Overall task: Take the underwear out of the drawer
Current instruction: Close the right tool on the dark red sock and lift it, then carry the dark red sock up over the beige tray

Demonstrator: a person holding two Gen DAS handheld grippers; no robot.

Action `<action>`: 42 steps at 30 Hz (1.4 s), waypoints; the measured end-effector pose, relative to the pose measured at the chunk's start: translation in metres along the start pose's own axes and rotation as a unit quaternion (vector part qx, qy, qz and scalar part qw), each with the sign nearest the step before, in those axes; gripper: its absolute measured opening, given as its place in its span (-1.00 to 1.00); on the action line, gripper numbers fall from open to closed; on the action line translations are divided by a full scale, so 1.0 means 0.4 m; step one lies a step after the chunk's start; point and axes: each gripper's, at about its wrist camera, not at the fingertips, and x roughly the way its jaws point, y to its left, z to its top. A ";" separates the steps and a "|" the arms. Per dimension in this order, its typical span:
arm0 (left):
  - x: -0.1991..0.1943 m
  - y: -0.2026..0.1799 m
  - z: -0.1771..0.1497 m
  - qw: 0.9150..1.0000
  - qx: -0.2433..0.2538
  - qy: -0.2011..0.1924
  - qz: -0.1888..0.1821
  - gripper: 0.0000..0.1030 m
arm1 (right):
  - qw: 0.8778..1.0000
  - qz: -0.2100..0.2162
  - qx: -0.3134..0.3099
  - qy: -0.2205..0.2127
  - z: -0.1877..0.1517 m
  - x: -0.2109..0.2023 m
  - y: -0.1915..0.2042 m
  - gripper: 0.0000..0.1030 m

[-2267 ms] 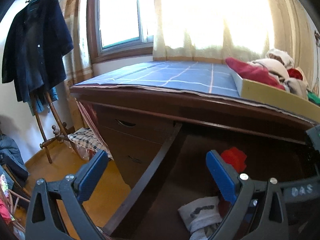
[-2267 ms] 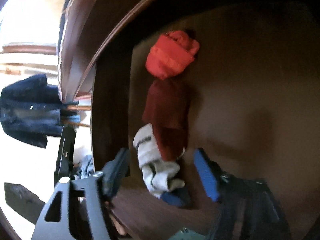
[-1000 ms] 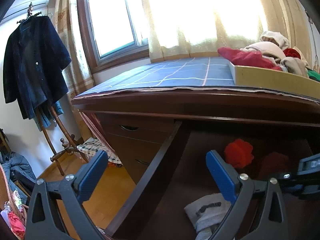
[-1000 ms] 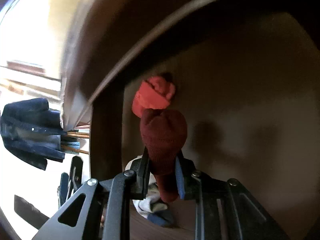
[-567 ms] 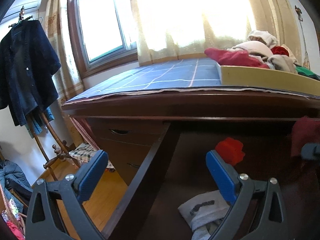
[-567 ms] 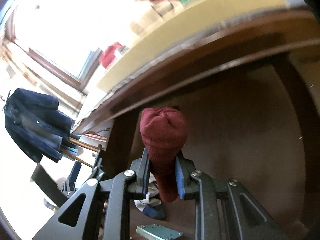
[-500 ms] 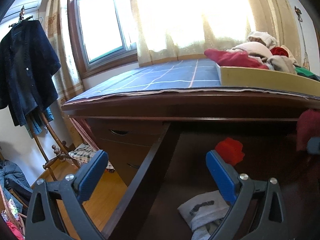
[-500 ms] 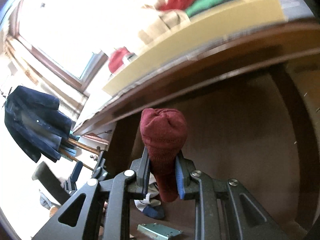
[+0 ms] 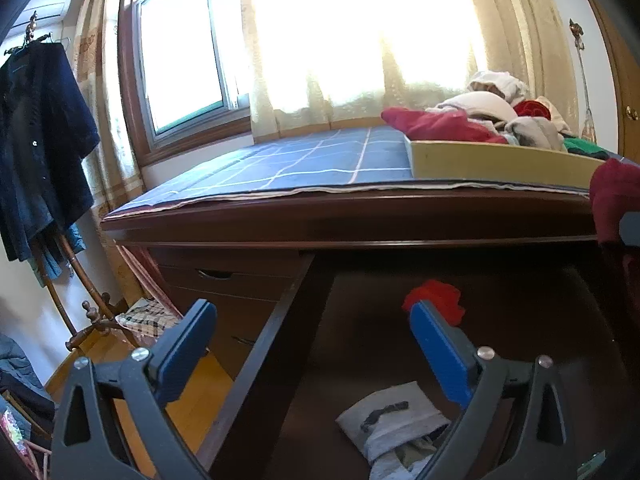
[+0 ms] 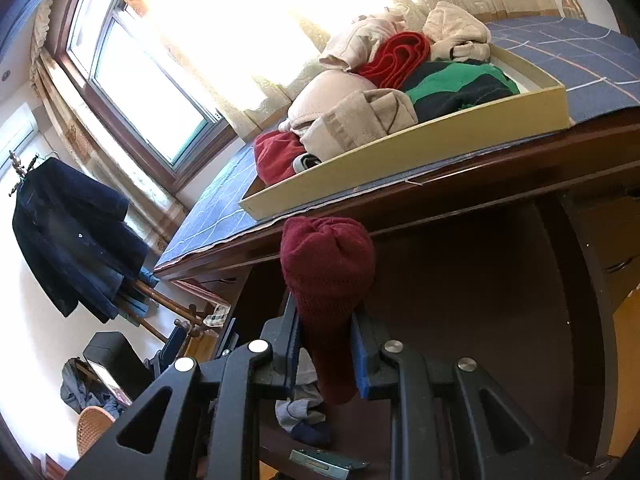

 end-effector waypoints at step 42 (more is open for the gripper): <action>-0.009 -0.018 0.000 0.999 0.020 -0.003 -0.031 0.92 | 0.994 0.086 -0.050 0.053 -0.007 -0.035 0.135 -0.53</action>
